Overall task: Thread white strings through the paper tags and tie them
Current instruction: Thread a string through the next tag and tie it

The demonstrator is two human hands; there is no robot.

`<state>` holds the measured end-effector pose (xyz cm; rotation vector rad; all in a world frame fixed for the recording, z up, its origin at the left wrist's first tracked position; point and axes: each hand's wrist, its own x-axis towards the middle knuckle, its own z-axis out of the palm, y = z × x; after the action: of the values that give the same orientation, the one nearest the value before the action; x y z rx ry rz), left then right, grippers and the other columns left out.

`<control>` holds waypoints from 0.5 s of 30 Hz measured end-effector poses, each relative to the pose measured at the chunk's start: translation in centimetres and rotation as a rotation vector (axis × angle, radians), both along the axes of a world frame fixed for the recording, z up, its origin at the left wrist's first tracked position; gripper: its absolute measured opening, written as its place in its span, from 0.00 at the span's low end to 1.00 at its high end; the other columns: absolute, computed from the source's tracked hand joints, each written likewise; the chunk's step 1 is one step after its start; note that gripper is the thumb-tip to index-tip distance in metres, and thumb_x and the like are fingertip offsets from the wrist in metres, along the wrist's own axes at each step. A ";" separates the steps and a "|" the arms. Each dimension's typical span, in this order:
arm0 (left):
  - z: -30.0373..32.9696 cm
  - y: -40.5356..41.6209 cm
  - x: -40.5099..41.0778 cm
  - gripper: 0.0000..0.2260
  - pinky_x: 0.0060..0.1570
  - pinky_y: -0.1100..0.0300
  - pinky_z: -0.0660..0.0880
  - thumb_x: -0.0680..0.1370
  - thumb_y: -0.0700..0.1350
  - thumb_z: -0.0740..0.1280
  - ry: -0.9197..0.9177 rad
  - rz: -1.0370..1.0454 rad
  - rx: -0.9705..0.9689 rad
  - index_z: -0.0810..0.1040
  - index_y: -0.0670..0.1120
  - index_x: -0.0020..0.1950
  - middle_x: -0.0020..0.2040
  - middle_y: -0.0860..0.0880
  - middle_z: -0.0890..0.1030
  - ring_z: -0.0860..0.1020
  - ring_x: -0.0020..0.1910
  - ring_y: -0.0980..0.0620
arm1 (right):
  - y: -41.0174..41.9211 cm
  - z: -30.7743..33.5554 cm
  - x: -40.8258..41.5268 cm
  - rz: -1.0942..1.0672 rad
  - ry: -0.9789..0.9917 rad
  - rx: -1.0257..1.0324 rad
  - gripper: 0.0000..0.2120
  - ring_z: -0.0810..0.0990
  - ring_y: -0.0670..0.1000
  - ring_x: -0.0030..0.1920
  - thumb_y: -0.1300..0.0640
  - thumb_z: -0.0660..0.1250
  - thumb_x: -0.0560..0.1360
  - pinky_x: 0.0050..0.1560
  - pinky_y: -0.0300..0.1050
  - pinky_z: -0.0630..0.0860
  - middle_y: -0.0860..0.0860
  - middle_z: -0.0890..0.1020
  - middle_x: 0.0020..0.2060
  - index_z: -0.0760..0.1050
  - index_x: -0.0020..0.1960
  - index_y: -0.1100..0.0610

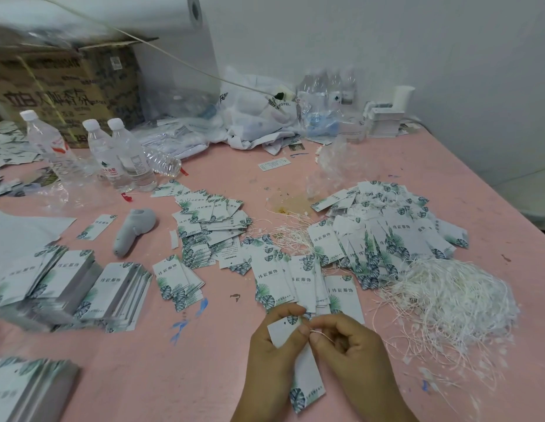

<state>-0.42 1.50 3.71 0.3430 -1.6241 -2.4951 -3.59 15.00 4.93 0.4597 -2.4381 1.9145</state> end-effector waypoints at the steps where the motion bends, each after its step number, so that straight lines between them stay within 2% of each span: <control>1: 0.0 0.0 0.0 0.12 0.36 0.53 0.78 0.68 0.44 0.77 0.001 -0.007 0.005 0.81 0.47 0.50 0.40 0.40 0.83 0.82 0.38 0.43 | 0.1 -0.1 0.0 -0.002 0.026 0.030 0.12 0.69 0.42 0.27 0.59 0.75 0.69 0.30 0.33 0.68 0.42 0.78 0.30 0.83 0.45 0.41; 3: 0.2 0.1 0.1 0.10 0.35 0.55 0.78 0.70 0.41 0.75 0.014 -0.023 0.020 0.82 0.47 0.50 0.40 0.39 0.83 0.82 0.37 0.44 | 0.1 -0.4 -0.1 0.000 0.069 0.057 0.12 0.77 0.48 0.32 0.60 0.75 0.71 0.33 0.40 0.75 0.46 0.81 0.35 0.83 0.45 0.42; 4: 0.2 0.1 0.1 0.10 0.35 0.55 0.78 0.71 0.41 0.74 0.021 -0.032 0.016 0.82 0.47 0.50 0.40 0.39 0.84 0.82 0.37 0.44 | 0.2 -0.6 -0.1 -0.011 0.088 0.056 0.10 0.79 0.47 0.33 0.59 0.74 0.71 0.34 0.40 0.75 0.47 0.81 0.36 0.82 0.44 0.43; 6: 0.2 0.1 0.0 0.10 0.36 0.56 0.79 0.71 0.41 0.71 0.015 -0.050 -0.026 0.82 0.50 0.52 0.40 0.38 0.84 0.82 0.37 0.45 | 0.1 -0.6 -0.1 -0.060 0.090 0.036 0.05 0.77 0.42 0.31 0.53 0.72 0.70 0.33 0.32 0.73 0.46 0.81 0.35 0.81 0.43 0.43; 8: -0.1 0.1 0.0 0.15 0.36 0.55 0.79 0.70 0.40 0.66 -0.020 -0.071 -0.040 0.81 0.50 0.55 0.41 0.38 0.84 0.82 0.36 0.45 | 0.1 -0.7 -0.1 -0.101 0.034 -0.014 0.02 0.77 0.42 0.29 0.50 0.71 0.71 0.32 0.31 0.74 0.47 0.83 0.34 0.80 0.43 0.44; 10: -0.2 0.2 -0.2 0.18 0.37 0.52 0.79 0.67 0.37 0.62 -0.062 -0.087 -0.004 0.79 0.47 0.55 0.42 0.35 0.84 0.81 0.36 0.42 | 0.1 -1.1 -0.2 -0.097 -0.014 -0.057 0.06 0.82 0.49 0.32 0.56 0.71 0.74 0.33 0.37 0.78 0.49 0.84 0.36 0.79 0.44 0.45; 12: -0.5 0.2 -0.3 0.17 0.38 0.51 0.79 0.66 0.38 0.62 -0.079 -0.079 -0.081 0.81 0.49 0.51 0.43 0.37 0.84 0.82 0.38 0.42 | -0.1 -1.4 -0.2 -0.096 -0.014 -0.028 0.08 0.82 0.52 0.34 0.59 0.70 0.76 0.35 0.44 0.81 0.50 0.83 0.36 0.79 0.45 0.45; 13: -0.8 0.2 -0.3 0.16 0.39 0.50 0.79 0.67 0.40 0.62 -0.078 -0.070 -0.146 0.81 0.52 0.50 0.44 0.40 0.85 0.83 0.40 0.43 | -0.2 -1.4 -0.2 -0.104 0.015 0.015 0.09 0.81 0.51 0.35 0.59 0.70 0.76 0.36 0.46 0.80 0.49 0.83 0.37 0.78 0.45 0.45; 15: -1.0 0.3 -0.3 0.14 0.43 0.47 0.80 0.70 0.42 0.63 -0.055 -0.070 -0.221 0.81 0.55 0.50 0.46 0.43 0.85 0.84 0.45 0.42 | -0.4 -1.5 -0.2 -0.120 0.094 0.105 0.09 0.78 0.48 0.35 0.58 0.70 0.76 0.37 0.42 0.77 0.46 0.81 0.38 0.76 0.46 0.43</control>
<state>-0.72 1.79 2.71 0.3345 -1.9430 -2.3406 -3.77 14.60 3.45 0.3867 -2.4545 1.6869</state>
